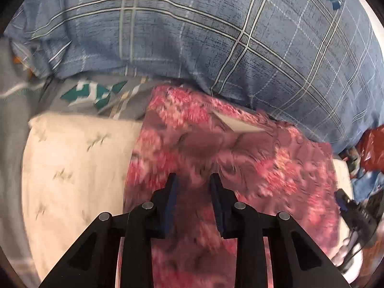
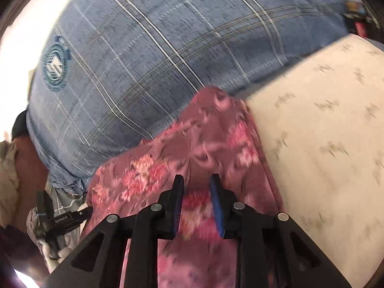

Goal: Fold small clothes

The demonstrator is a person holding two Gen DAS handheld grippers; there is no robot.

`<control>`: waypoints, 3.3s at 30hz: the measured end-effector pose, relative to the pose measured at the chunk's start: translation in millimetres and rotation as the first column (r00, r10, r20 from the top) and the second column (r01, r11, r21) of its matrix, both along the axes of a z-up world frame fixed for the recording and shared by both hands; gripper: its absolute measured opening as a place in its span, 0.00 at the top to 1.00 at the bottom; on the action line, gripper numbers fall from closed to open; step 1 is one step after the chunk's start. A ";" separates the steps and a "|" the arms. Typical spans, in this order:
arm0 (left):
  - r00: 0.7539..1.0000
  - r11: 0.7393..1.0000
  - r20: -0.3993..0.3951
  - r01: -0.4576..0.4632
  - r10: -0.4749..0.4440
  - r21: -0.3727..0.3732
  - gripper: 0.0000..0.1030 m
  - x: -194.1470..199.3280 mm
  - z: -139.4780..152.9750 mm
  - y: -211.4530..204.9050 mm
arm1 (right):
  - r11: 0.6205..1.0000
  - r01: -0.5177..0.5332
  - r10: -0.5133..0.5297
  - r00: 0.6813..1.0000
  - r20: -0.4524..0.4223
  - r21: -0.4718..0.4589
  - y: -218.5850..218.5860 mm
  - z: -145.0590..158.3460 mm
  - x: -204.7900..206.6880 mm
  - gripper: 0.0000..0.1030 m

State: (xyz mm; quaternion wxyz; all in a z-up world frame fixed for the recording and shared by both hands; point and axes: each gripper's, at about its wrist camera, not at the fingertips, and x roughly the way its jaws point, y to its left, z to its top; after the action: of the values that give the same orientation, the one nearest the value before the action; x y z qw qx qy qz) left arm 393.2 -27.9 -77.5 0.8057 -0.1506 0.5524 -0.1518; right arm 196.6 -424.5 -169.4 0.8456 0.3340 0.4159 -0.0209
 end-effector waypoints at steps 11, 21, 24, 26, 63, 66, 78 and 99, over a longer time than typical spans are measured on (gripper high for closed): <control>0.999 0.997 0.049 -0.020 0.023 -0.071 0.48 -102.6 -0.3 42.8 | 0.943 0.104 -0.084 0.993 0.078 -0.315 28.9 1.8 -89.5 0.38; 0.995 0.982 -0.027 -0.096 0.093 -0.163 0.48 -108.5 7.8 49.1 | 0.955 0.109 -0.071 0.987 0.145 -0.275 25.5 3.1 -103.5 0.17; 0.994 0.960 -0.060 -0.107 0.095 -0.259 0.49 -106.0 18.4 53.5 | 0.966 0.116 -0.082 0.985 0.155 -0.231 23.2 7.7 -102.6 0.17; 0.996 0.957 -0.030 -0.093 0.088 -0.274 0.48 -101.0 35.7 51.8 | 0.961 0.161 -0.122 0.977 0.177 -0.226 24.7 15.6 -107.2 0.17; 0.980 0.992 -0.151 -0.119 0.126 0.053 0.78 81.9 10.2 27.6 | 0.920 -0.018 0.045 0.997 0.060 -0.392 69.2 10.3 -77.5 0.00; 0.973 0.989 -0.174 -0.147 0.150 0.029 0.72 90.8 -3.9 15.5 | 0.920 -0.018 0.045 0.997 0.061 -0.391 68.6 10.2 -77.0 0.00; 0.987 0.956 -0.133 -0.054 0.096 0.289 0.95 112.9 -29.9 -33.3 | 0.922 -0.020 0.047 0.997 0.061 -0.386 68.0 10.2 -76.5 0.00; 0.980 0.984 -0.111 -0.156 0.165 0.089 0.71 43.5 -66.3 -0.5 | 0.878 -0.051 0.054 0.999 -0.007 -0.476 80.5 8.8 -67.5 0.00</control>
State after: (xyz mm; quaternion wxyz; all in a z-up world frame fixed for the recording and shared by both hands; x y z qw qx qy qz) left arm 436.7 -28.4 -143.8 0.7866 -0.1712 0.5908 -0.0548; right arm 129.1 -344.0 -160.6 0.9032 0.1050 0.4044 -0.0982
